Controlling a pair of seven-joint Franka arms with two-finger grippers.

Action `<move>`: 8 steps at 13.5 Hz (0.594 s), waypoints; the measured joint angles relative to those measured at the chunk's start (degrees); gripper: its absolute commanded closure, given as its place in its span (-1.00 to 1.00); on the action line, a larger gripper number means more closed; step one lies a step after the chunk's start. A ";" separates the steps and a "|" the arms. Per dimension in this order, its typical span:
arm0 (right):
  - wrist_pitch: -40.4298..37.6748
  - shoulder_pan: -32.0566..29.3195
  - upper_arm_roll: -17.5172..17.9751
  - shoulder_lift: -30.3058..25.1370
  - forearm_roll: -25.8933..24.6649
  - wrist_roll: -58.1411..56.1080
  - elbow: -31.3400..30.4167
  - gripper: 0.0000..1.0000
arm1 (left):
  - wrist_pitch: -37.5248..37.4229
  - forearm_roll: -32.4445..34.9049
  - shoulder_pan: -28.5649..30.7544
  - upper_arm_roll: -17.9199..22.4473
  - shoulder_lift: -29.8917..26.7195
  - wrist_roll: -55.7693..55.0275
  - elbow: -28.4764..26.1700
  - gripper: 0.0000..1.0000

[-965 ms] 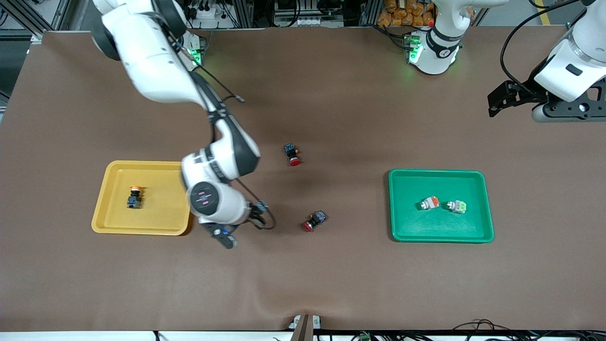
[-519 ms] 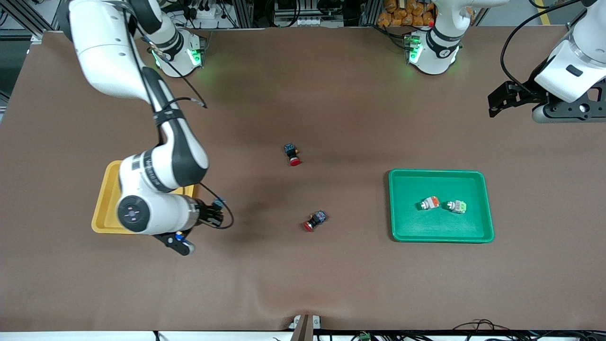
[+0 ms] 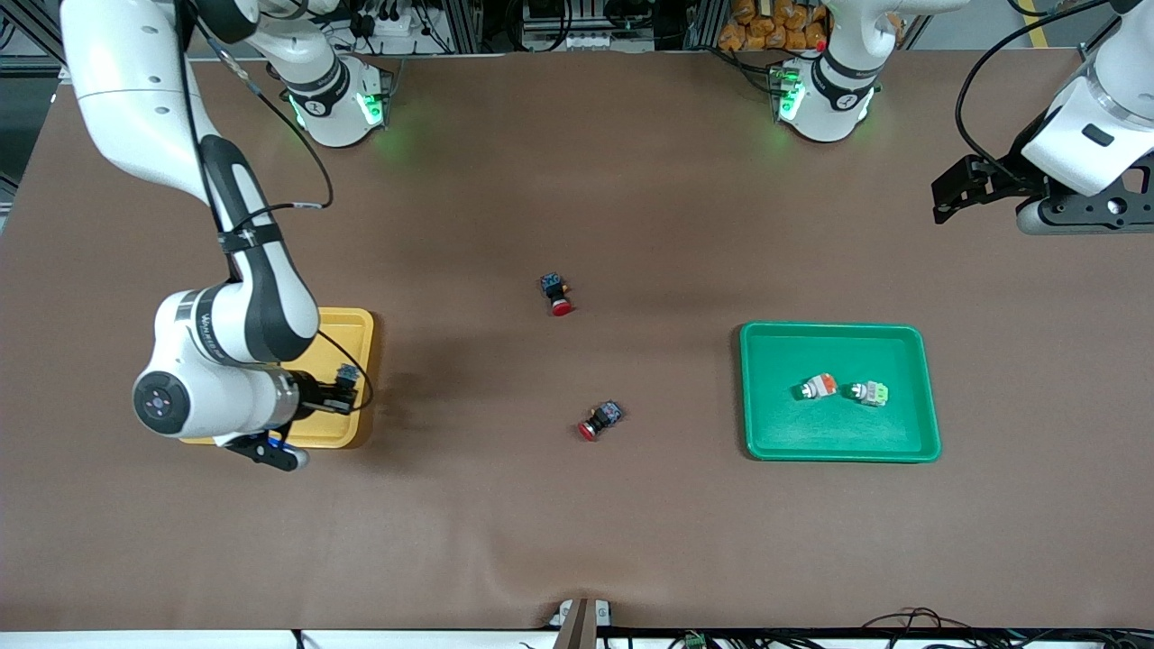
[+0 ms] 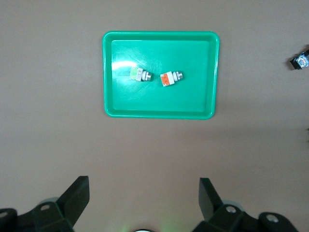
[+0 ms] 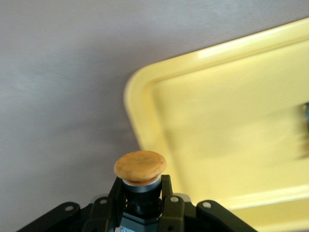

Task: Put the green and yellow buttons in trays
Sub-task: 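Carry the yellow-capped button into the yellow tray and open the right gripper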

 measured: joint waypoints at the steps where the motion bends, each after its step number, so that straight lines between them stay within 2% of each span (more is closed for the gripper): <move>1: 2.80 -1.10 -0.04 -0.77 -0.03 -2.95 -3.40 1.00 | 0.00 0.00 0.01 0.00 0.00 0.00 0.00 -1.00; 4: 12.38 -5.14 -0.12 -1.36 -0.04 -11.72 -11.46 1.00 | -0.01 0.00 0.05 0.00 0.00 0.00 0.00 -1.00; 6: 16.97 -6.00 -0.09 -1.36 -0.04 -13.47 -14.86 1.00 | -0.01 0.00 0.06 0.00 -0.01 0.00 0.00 -1.00; 7: 17.42 -5.98 0.11 -1.57 -0.04 -13.50 -15.19 0.48 | -0.01 0.00 0.06 0.00 -0.01 0.00 0.00 -1.00; 8: 17.38 -5.95 0.32 -1.80 -0.04 -13.50 -15.25 -0.90 | -0.01 0.00 0.07 0.00 -0.01 0.00 0.00 -1.00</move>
